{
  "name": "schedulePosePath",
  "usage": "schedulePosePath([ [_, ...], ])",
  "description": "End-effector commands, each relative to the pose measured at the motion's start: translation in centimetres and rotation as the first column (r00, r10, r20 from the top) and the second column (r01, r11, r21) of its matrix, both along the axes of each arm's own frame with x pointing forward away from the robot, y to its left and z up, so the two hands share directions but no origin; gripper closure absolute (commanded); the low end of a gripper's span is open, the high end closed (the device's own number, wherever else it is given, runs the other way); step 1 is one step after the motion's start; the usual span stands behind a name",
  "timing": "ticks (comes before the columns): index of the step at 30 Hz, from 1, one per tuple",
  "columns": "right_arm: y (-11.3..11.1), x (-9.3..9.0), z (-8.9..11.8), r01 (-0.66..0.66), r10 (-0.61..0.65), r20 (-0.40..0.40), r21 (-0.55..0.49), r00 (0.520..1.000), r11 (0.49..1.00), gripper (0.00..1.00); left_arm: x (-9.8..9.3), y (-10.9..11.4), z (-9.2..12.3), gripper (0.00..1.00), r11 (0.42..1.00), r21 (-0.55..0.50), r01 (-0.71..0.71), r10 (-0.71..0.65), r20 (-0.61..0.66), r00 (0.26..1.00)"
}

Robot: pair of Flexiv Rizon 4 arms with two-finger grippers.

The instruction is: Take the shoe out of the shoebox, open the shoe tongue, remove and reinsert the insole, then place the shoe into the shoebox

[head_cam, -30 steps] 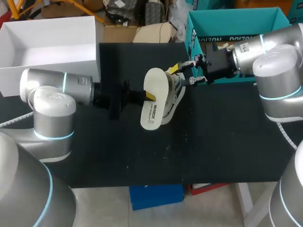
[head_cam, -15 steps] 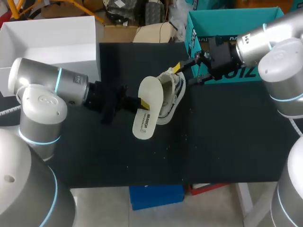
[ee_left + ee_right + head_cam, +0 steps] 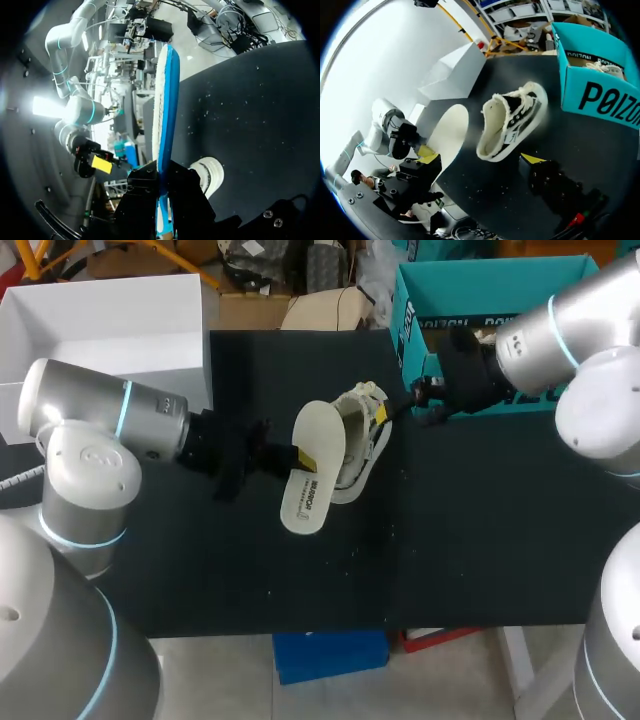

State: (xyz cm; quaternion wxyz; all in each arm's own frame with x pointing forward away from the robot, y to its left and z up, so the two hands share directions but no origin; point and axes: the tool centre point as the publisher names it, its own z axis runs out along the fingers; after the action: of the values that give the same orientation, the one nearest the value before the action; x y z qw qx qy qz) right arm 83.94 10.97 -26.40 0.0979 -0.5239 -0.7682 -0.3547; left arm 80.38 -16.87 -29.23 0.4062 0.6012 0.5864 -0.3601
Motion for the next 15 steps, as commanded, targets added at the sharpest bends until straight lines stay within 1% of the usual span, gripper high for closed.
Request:
schedulePosePath([
  [1, -1.3, -3.4, 0.7, -0.016, 0.034, 0.136, -0.13, 0.99, 0.991, 0.0, -0.1, 0.0, 0.1, 1.0, 1.0, 0.005, -0.001, 0.001, 0.001, 1.0],
  [2, -1.5, -3.8, 0.8, -0.05, 0.07, 0.153, -0.133, 0.986, 0.99, 0.0, -0.1, 0.0, 0.1, 1.0, 1.0, 0.005, -0.001, 0.001, 0.001, 1.0],
  [5, -1.5, -3.8, 0.8, -0.05, 0.07, 0.153, -0.133, 0.986, 0.99, 0.0, -0.1, 0.0, 0.1, 1.0, 1.0, 0.005, -0.001, 0.001, 0.001, 1.0],
  [8, -1.5, -3.8, 0.8, -0.05, 0.07, 0.153, -0.133, 0.986, 0.99, 0.0, -1.3, -0.1, -0.5, 1.0, 0.989, 0.124, 0.077, -0.071, -0.057, 0.996],
  [9, -1.5, -3.8, 0.8, -0.05, 0.07, 0.153, -0.133, 0.986, 0.99, 0.0, -1.9, -0.1, -0.6, 1.0, 0.982, 0.15, 0.117, -0.104, -0.095, 0.99],
  [10, -1.5, -3.8, 0.8, -0.05, 0.07, 0.153, -0.133, 0.986, 0.99, 0.0, -2.7, -0.2, -0.6, 1.0, 0.971, 0.151, 0.183, -0.162, -0.14, 0.977],
  [11, -1.5, -3.8, 0.8, -0.05, 0.07, 0.153, -0.133, 0.986, 0.99, 0.0, -3.1, -0.3, -0.6, 1.0, 0.963, 0.178, 0.204, -0.176, -0.161, 0.971],
  [13, -1.5, -3.8, 0.8, -0.05, 0.07, 0.153, -0.133, 0.986, 0.99, 0.0, -3.3, 0.0, -1.0, 1.0, 0.943, 0.23, 0.24, -0.197, -0.198, 0.96],
  [15, -1.5, -3.8, 0.8, -0.05, 0.07, 0.153, -0.133, 0.986, 0.99, 0.0, -3.4, 0.3, -1.4, 1.0, 0.937, 0.241, 0.254, -0.194, -0.245, 0.95],
])
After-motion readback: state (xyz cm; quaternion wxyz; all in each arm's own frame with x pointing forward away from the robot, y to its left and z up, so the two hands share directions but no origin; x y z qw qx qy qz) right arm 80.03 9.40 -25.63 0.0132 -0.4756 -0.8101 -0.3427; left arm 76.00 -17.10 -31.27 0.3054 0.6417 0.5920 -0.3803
